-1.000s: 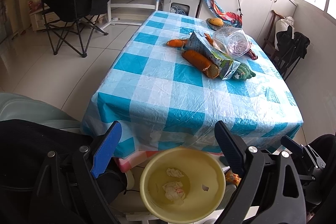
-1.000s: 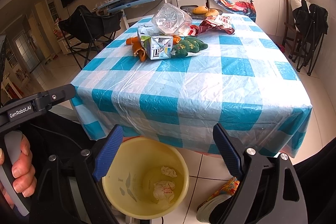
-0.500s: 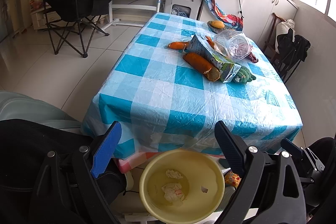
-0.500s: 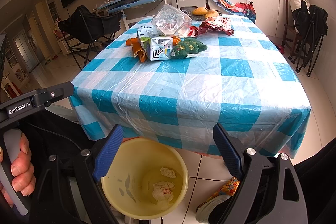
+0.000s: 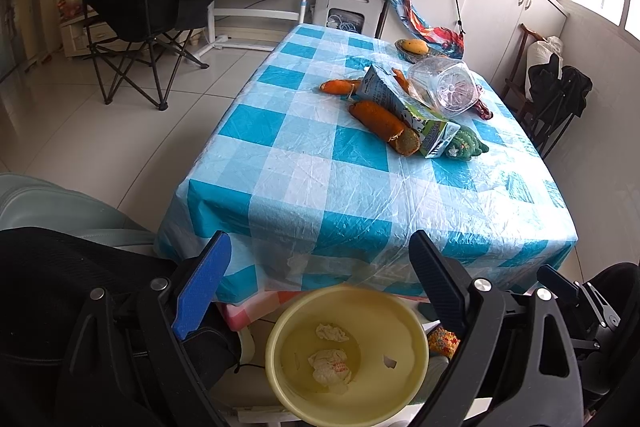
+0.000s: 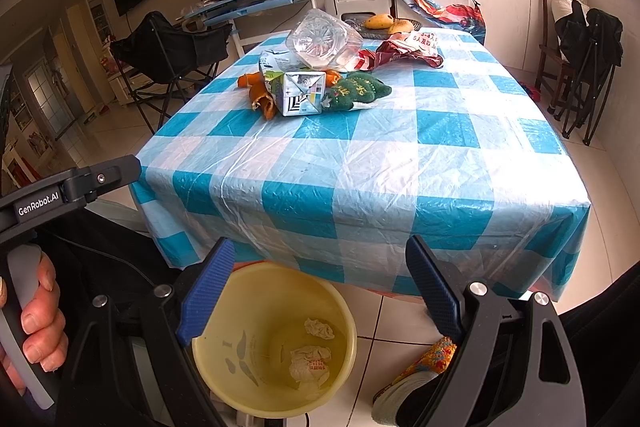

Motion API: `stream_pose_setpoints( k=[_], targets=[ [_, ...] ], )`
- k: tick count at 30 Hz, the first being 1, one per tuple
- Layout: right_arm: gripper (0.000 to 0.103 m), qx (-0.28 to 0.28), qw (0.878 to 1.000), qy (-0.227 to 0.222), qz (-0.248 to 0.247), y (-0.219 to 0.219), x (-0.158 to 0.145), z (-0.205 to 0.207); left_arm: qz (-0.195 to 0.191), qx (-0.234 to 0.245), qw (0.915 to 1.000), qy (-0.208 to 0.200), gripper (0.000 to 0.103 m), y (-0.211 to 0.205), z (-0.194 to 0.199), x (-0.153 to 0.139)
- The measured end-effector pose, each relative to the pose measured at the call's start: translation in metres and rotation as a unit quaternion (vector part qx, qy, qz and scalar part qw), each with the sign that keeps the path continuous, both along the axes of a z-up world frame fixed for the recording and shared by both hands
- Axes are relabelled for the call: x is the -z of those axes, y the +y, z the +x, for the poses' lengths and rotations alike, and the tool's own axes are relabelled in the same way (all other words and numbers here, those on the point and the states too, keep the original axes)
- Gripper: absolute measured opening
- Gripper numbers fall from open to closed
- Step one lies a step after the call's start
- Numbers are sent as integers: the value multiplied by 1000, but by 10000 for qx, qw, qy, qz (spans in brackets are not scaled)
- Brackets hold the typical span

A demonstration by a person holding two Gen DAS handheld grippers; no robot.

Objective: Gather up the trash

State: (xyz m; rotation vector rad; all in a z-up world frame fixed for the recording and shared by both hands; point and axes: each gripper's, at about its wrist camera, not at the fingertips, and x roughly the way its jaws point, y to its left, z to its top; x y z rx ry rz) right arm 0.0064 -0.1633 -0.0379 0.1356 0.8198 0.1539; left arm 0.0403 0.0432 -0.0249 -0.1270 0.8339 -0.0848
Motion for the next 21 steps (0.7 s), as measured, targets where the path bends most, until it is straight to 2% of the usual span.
stream_pose_setpoints(
  k=[15, 21],
  targets=[
    [86, 16, 10000, -30, -17, -3, -1, -1, -28, -16, 10000, -15, 88, 0, 0, 0],
    [86, 31, 10000, -26, -1, -2, -1, -1, -214, -124, 9997, -55, 88, 9, 5, -3]
  ],
)
